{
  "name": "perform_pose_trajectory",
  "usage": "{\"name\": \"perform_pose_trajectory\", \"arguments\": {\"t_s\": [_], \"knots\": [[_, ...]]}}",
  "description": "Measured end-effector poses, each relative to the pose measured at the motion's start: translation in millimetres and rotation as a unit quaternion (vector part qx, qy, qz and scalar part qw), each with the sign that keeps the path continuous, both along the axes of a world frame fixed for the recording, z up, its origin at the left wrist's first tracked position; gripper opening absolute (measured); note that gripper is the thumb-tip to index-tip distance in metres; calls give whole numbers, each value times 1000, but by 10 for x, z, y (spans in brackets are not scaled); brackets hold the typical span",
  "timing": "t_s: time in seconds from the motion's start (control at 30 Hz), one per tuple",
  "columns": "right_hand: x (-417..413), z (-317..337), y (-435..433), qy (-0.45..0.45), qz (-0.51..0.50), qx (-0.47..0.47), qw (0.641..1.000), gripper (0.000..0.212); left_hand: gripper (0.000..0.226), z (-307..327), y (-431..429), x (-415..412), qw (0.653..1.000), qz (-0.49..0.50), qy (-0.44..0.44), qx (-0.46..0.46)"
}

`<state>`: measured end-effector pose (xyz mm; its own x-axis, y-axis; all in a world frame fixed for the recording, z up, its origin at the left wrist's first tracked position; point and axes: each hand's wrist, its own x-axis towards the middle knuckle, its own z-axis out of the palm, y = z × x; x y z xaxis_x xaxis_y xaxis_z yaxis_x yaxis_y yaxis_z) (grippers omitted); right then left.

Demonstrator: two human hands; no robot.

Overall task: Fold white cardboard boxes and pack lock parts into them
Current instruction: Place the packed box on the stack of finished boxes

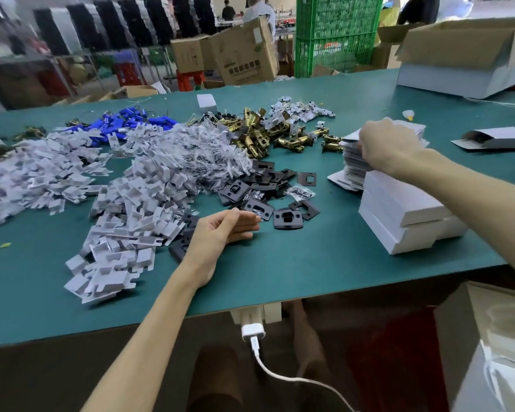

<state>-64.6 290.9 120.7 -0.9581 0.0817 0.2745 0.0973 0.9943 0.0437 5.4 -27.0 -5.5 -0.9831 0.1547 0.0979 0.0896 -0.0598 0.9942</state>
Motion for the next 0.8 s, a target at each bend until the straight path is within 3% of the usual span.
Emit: {"name": "perform_pose_trajectory", "arguments": {"t_s": [0.07, 0.17, 0.23, 0.37, 0.47, 0.6, 0.67, 0.8], "knots": [[87, 76, -123, 66, 29, 7, 997, 12, 36, -10, -2, -8, 1000, 4, 0, -1], [257, 118, -421, 185, 151, -42, 970, 22, 42, -9, -17, -4, 1000, 0, 6, 14], [390, 77, -671, 215, 239, -83, 943, 27, 50, 6, -34, 1, 999, -12, 5, 40], [604, -181, -1213, 231, 352, -272, 865, 25, 72, 65, -50, -16, 988, -28, -52, 141], [685, -490, -1513, 194, 335, -425, 818, 21, 80, 129, -55, -12, 962, -22, -102, 252], [715, -802, -1670, 131, 286, -520, 794, 13, 76, 146, -100, -40, 927, 47, -140, 344], [729, -856, -1663, 121, 278, -546, 781, 11, 68, 129, -126, -73, 922, 83, -136, 352], [743, -900, -1606, 92, 250, -581, 769, 14, 32, 90, -153, -99, 947, 91, -77, 297]]}}
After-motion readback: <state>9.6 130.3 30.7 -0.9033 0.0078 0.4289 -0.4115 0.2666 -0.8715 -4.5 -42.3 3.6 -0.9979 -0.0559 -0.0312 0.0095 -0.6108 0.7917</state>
